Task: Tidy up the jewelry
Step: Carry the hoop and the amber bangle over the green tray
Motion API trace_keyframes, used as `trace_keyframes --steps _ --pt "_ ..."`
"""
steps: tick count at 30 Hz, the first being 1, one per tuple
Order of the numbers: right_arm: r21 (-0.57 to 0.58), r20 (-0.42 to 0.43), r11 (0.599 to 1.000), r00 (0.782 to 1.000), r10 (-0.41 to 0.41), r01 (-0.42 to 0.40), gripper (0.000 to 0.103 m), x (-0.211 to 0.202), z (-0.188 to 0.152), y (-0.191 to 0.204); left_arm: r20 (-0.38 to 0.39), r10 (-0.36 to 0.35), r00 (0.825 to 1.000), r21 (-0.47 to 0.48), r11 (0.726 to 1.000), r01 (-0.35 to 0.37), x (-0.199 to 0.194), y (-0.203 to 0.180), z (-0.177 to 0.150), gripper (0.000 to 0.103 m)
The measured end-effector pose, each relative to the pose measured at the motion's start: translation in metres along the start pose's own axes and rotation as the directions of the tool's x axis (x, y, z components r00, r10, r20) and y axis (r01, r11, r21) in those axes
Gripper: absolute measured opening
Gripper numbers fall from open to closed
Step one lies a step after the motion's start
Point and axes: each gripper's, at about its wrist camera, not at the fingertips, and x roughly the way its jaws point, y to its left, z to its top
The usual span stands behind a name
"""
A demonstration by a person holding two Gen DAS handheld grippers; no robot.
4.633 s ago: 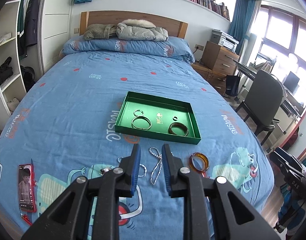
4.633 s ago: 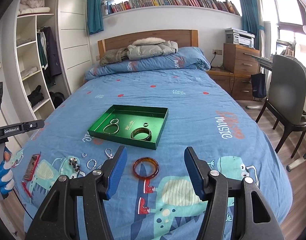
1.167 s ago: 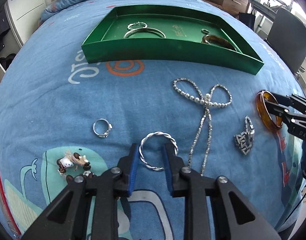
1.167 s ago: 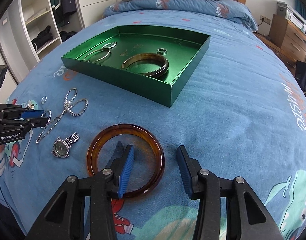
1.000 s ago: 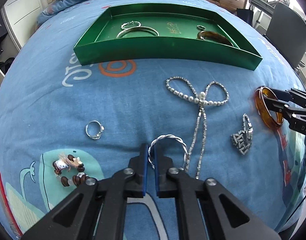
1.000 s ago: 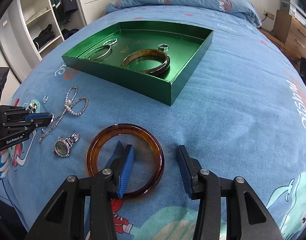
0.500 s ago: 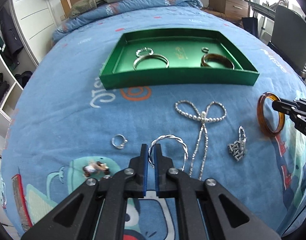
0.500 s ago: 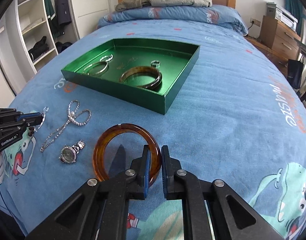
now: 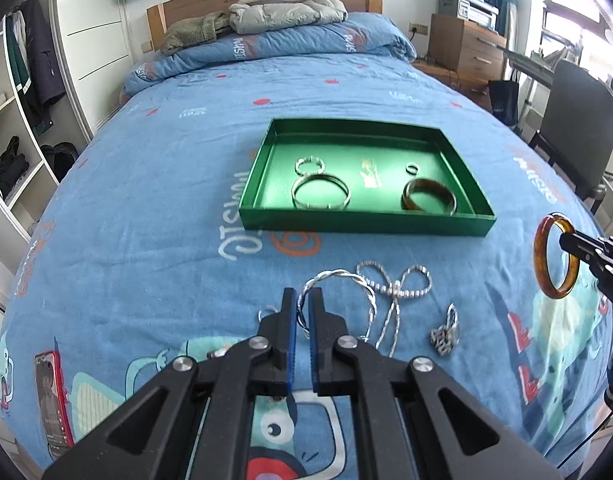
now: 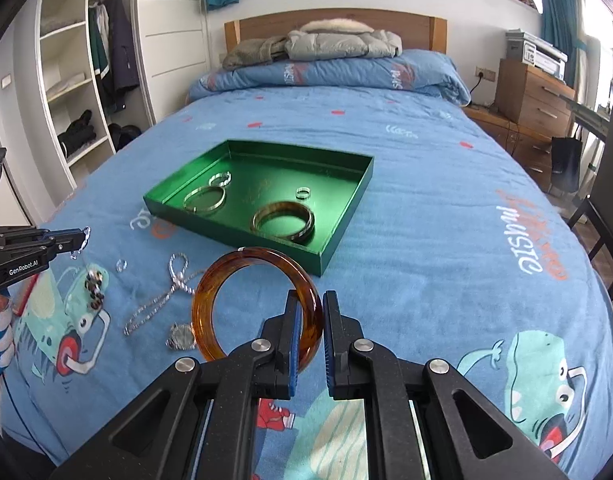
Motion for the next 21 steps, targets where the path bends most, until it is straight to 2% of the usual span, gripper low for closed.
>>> trace_keyframes --steps 7,14,21 --pt "0.040 0.054 0.999 0.998 -0.009 0.007 0.010 0.018 0.051 -0.002 0.039 -0.022 0.999 -0.004 1.000 0.022 0.026 -0.009 0.054 0.005" --pt "0.126 0.044 0.992 0.999 -0.013 0.008 0.010 0.087 0.105 -0.016 0.010 -0.038 0.999 0.012 0.999 0.038 0.090 -0.029 0.107 0.005" --pt "0.163 -0.024 0.986 0.999 -0.030 0.034 0.010 0.156 0.133 -0.028 -0.048 -0.038 0.998 0.010 0.999 0.038 0.158 -0.044 0.141 0.005"
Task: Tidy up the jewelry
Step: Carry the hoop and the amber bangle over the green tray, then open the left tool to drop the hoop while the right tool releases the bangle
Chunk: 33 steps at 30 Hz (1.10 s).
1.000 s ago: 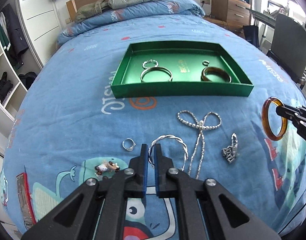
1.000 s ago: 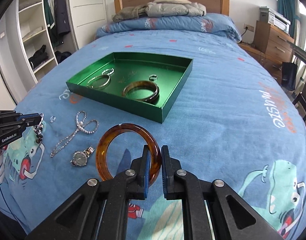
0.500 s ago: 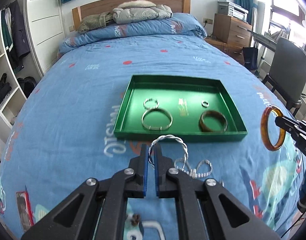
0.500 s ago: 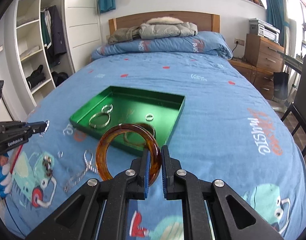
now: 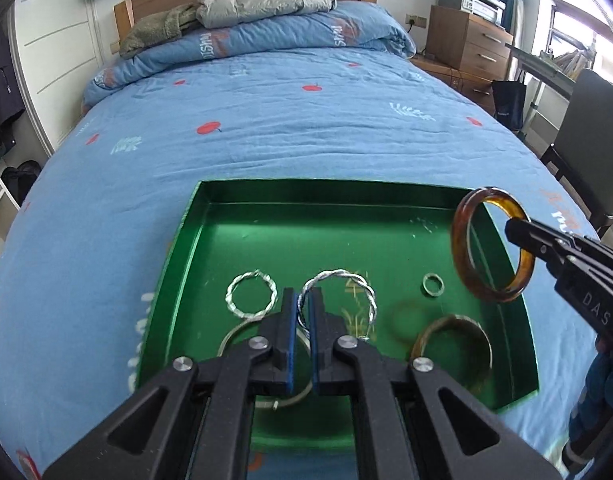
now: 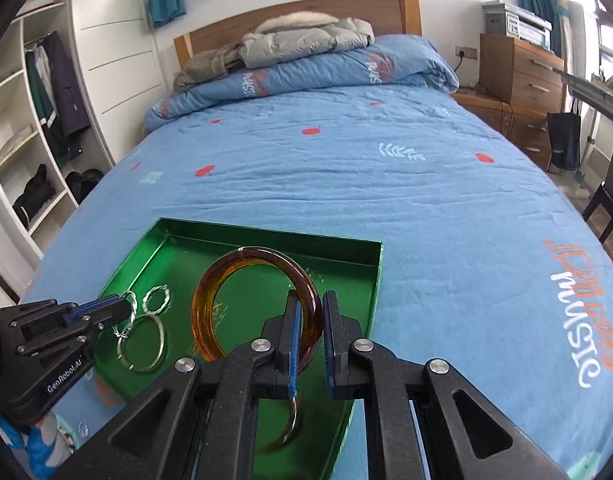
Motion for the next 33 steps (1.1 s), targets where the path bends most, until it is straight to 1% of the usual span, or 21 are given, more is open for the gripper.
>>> trace_keyframes --steps 3,7,13,16,22,27,31,33 --pt "0.020 -0.033 1.000 0.999 -0.013 0.013 0.010 0.024 0.006 0.000 -0.028 0.001 1.000 -0.011 1.000 -0.001 0.022 -0.004 0.008 0.005" --pt "0.074 -0.090 0.997 0.996 -0.023 0.030 0.010 0.050 0.011 0.000 -0.052 0.002 0.999 -0.016 1.000 -0.003 0.039 -0.009 0.011 0.005" --pt "0.090 -0.180 0.992 0.981 -0.069 0.086 0.010 0.073 0.010 0.002 -0.089 0.011 0.996 -0.014 1.000 -0.012 0.055 -0.019 0.005 0.005" --pt "0.114 -0.205 0.988 0.975 -0.080 0.105 0.010 0.078 0.008 -0.003 -0.097 0.008 0.995 -0.012 1.000 -0.009 0.060 -0.022 0.002 0.005" --pt "0.115 -0.245 0.985 0.964 -0.099 0.131 0.010 0.090 0.010 -0.006 -0.086 0.011 0.996 0.001 1.000 -0.011 0.061 -0.026 0.001 0.005" --pt "0.097 -0.247 0.985 0.962 -0.116 0.144 0.010 0.091 0.011 -0.004 -0.066 0.014 0.998 -0.008 1.000 -0.015 0.059 -0.023 -0.001 0.006" --pt "0.098 -0.247 0.987 0.964 -0.100 0.128 0.012 0.090 0.012 -0.005 -0.064 0.001 0.998 -0.027 1.000 -0.003 0.059 -0.020 -0.001 0.006" --pt "0.094 -0.245 0.988 0.964 -0.099 0.125 0.017 0.090 0.013 -0.005 -0.067 -0.015 0.998 -0.033 0.999 0.013 0.059 -0.018 -0.001 0.006"
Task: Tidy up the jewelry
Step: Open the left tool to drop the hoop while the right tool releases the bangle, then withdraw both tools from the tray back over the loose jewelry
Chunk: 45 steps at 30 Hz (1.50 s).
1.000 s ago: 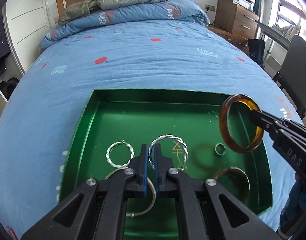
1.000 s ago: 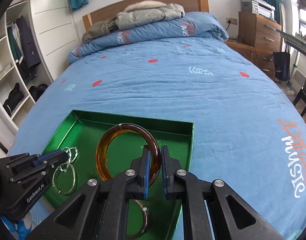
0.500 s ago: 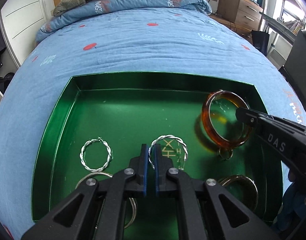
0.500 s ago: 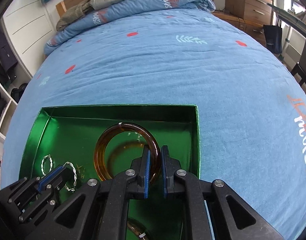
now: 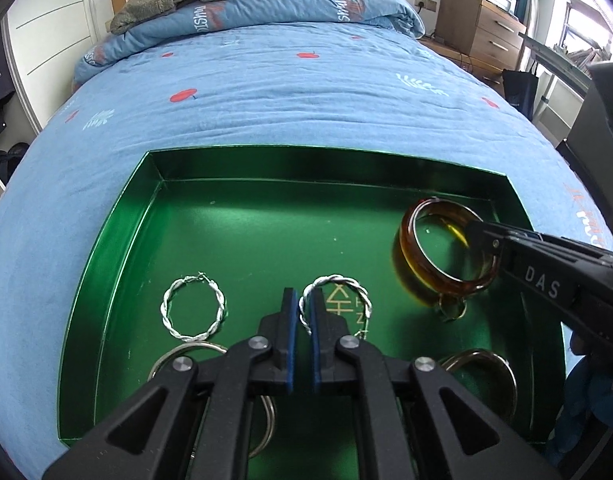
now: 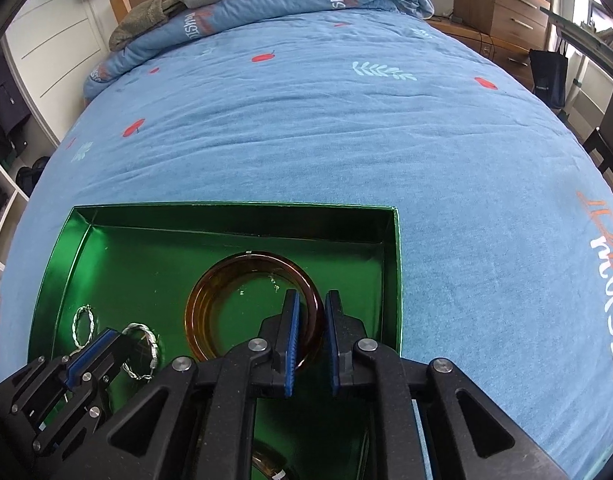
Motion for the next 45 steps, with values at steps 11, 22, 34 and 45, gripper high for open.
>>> trace_keyframes --steps 11,22,34,45 --pt "-0.034 0.129 0.999 0.991 0.045 -0.041 0.046 -0.076 -0.003 -0.003 0.058 -0.043 0.997 -0.042 0.998 0.045 -0.049 0.004 0.009 0.021" --pt "-0.105 0.239 0.993 0.968 0.071 -0.047 0.052 -0.183 -0.035 -0.004 0.198 -0.064 0.978 -0.029 0.997 0.071 -0.151 0.011 0.009 0.021" --pt "-0.216 0.318 0.974 0.939 0.131 -0.063 0.052 -0.275 -0.114 0.002 0.229 -0.051 0.972 -0.048 0.997 0.064 -0.251 0.052 -0.032 0.021" --pt "-0.237 0.351 0.966 0.918 0.182 -0.100 0.054 -0.335 -0.192 -0.001 0.255 -0.045 0.966 -0.105 0.992 0.073 -0.322 0.089 -0.094 0.021"
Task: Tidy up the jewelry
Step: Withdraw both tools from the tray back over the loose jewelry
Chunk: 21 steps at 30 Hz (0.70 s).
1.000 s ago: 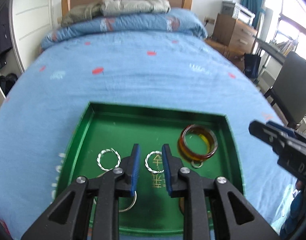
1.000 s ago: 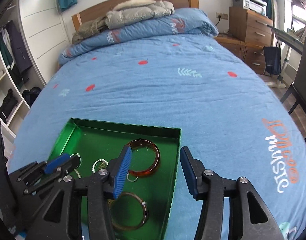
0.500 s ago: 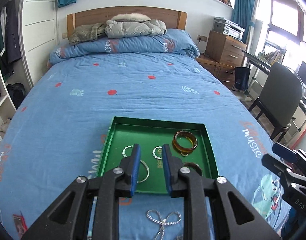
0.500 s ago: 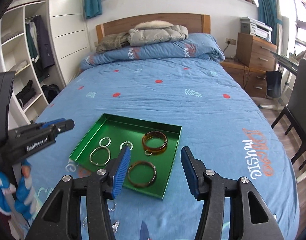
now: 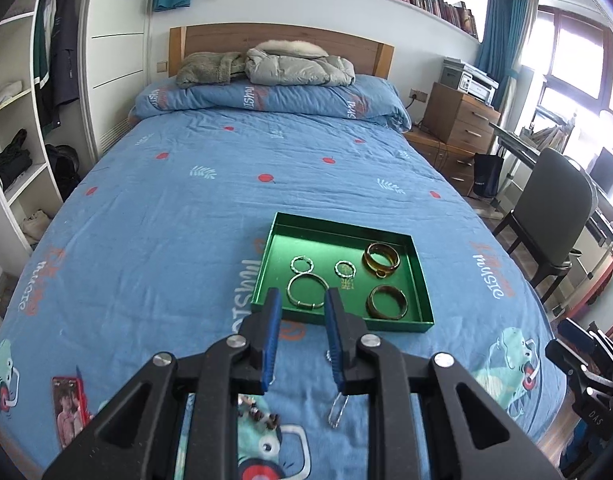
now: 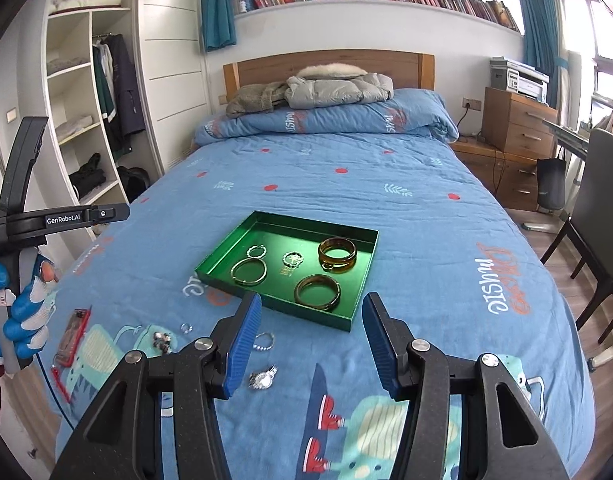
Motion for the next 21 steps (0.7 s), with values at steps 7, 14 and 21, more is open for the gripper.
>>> trace_keyframes --steps 7,14,21 --pt "0.024 0.049 1.000 0.999 0.011 -0.012 0.057 -0.041 -0.018 0.001 0.013 0.002 1.000 -0.005 1.000 -0.002 -0.047 0.015 -0.033 0.021" --pt "0.046 0.074 0.999 0.997 0.016 -0.019 0.057 -0.064 -0.032 -0.002 0.016 0.008 1.000 -0.013 1.000 -0.008 -0.072 0.024 -0.062 0.021" --pt "0.072 0.088 0.997 0.996 0.006 -0.013 0.058 -0.073 -0.044 -0.004 0.027 0.029 0.999 -0.021 0.999 -0.028 -0.086 0.033 -0.086 0.021"
